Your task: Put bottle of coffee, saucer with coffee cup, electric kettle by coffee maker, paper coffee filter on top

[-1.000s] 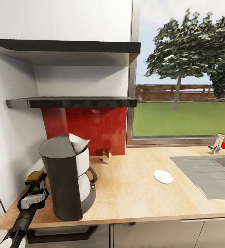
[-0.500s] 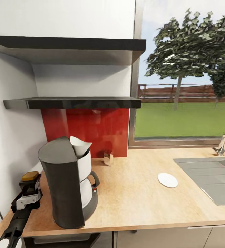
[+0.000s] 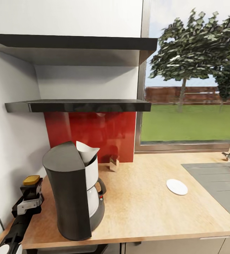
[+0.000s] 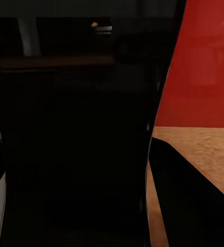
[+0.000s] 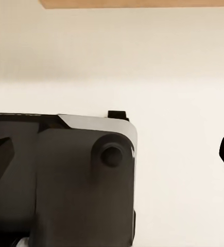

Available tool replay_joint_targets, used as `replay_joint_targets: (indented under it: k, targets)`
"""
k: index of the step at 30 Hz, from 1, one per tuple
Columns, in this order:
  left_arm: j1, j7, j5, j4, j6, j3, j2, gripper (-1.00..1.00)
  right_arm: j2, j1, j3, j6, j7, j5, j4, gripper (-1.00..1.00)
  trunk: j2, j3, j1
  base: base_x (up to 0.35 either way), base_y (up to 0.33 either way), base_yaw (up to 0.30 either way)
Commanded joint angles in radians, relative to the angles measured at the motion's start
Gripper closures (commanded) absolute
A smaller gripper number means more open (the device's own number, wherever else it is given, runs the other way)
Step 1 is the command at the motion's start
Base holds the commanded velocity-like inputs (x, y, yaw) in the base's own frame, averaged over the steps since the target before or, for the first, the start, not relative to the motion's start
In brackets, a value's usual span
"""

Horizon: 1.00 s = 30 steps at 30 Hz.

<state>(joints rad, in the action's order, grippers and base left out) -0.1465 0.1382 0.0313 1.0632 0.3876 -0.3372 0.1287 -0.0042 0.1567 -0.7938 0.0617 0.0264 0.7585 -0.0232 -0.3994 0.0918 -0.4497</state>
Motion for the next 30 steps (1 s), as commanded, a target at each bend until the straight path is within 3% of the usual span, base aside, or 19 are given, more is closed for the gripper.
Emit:
replay_joint_targets:
  k: [1, 12, 30]
  targets:
    - [0.000, 0.008, 0.003, -0.001, 0.002, -0.002, -0.001, 1.00, 0.000, 0.000, -0.008, 0.000, 0.002, 0.008, -0.001, -1.00, -0.001, 0.000, 0.000, 0.000, 0.000, 0.000]
    - [-0.001, 0.011, 0.002, -0.010, 0.002, 0.010, -0.003, 1.00, 0.000, 0.000, -0.008, -0.003, 0.001, 0.008, -0.001, -1.00, -0.001, 0.000, 0.000, 0.000, 0.000, -0.087]
    - [0.000, 0.011, 0.002, -0.013, 0.003, 0.013, -0.010, 1.00, 0.000, 0.000, -0.008, -0.003, 0.003, 0.008, -0.001, -1.00, -0.001, 0.000, 0.000, 0.049, 0.000, -0.004]
